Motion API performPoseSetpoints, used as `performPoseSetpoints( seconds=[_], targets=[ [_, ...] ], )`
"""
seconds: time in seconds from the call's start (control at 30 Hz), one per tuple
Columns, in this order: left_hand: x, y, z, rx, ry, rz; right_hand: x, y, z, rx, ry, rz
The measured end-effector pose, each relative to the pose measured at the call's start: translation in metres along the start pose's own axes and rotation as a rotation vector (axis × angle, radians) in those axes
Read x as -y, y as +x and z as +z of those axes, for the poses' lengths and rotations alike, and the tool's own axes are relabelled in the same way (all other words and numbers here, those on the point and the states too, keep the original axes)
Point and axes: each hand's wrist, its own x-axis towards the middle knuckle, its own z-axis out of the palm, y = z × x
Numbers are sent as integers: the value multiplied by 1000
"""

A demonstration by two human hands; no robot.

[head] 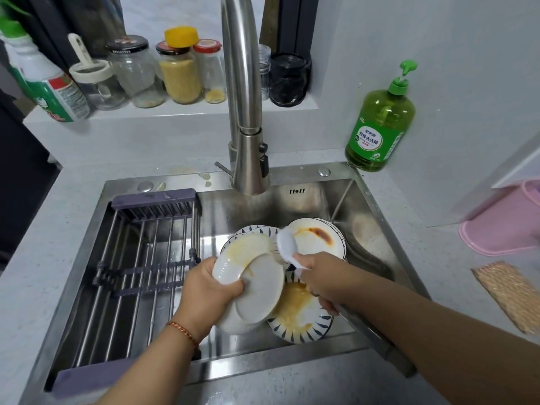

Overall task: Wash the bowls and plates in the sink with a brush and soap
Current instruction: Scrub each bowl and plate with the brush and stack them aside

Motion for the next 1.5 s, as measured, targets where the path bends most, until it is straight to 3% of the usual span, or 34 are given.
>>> performPoseSetpoints(
  seconds=[0.17,0.33,0.53,0.67,0.9,0.97,1.1,1.23,1.37,1.5],
  targets=[
    [5,6,-10,-57,-273,-74,-16,6,7,22,288,144],
    [4,-4,0,-114,-590,-158,-18,13,6,-40,315,0],
    [12,-12,12,33,-779,-205,-16,16,4,-41,352,-118],
    [5,-4,-3,219,-644,-223,-12,14,-14,-14,133,-195],
    [-37,22,-11,464,-140,-154,4,18,-23,20,-131,-254],
    [-42,24,-8,446,-13,-95,7,18,-21,-4,-142,-235],
    [-45,27,-6,214,235,5,7,13,-23,-127,-100,-147],
    [-43,31,-3,133,483,102,12,4,-8,-90,-63,-153],
    [-42,28,2,145,490,152,32,-21,13,21,-273,-275],
    [-42,23,0,135,525,195,26,-2,-5,-35,-284,-153]
  ],
)
